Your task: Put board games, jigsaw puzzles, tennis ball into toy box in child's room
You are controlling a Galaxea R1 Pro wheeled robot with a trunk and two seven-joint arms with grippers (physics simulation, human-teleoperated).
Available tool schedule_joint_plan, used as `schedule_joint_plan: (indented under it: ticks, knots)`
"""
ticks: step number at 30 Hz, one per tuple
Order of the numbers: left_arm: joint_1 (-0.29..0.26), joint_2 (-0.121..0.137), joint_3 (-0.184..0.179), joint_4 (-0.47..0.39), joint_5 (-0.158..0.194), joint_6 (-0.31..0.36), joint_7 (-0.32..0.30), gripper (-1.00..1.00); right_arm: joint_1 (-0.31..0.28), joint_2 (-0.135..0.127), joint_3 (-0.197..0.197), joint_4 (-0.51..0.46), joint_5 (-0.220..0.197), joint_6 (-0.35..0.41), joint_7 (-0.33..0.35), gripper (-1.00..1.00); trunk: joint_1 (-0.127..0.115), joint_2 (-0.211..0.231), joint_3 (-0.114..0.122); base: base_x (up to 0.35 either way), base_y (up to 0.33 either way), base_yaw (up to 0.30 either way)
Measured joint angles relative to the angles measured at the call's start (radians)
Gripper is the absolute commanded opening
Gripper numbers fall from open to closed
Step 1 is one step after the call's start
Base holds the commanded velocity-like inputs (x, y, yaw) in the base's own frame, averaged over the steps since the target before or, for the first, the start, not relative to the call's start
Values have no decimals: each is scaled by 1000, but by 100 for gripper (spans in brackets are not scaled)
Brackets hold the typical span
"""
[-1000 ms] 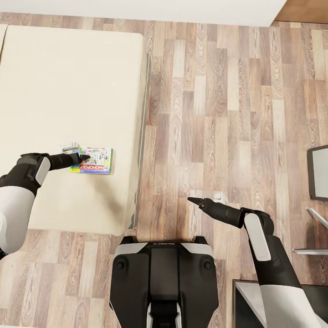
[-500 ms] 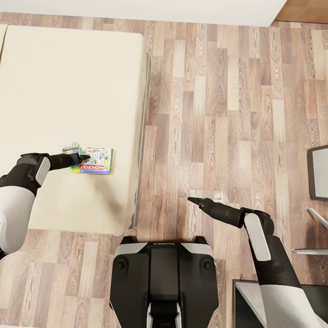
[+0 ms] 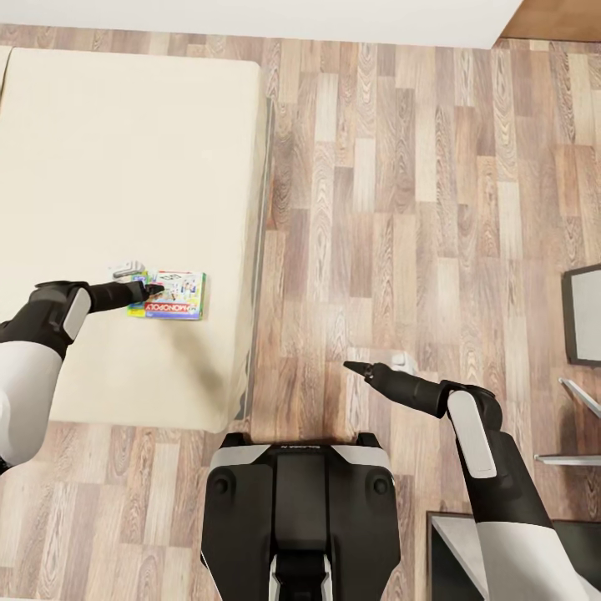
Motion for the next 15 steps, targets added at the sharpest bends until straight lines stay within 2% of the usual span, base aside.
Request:
schedule_joint_plan:
  ticks: [6,8,15]
  knots:
    - [0,32,-1,31,9,3,-3,100,0,0,0,0,0,0,0,100,0,0,3,0,0,-178]
    - [0,45,-3,38,-1,2,-1,100,0,0,0,0,0,0,0,100,0,0,4,0,0,-189]
    - [0,34,2,36,-5,-3,-1,100,0,0,0,0,1,0,0,100,0,0,6,0,0,-62]
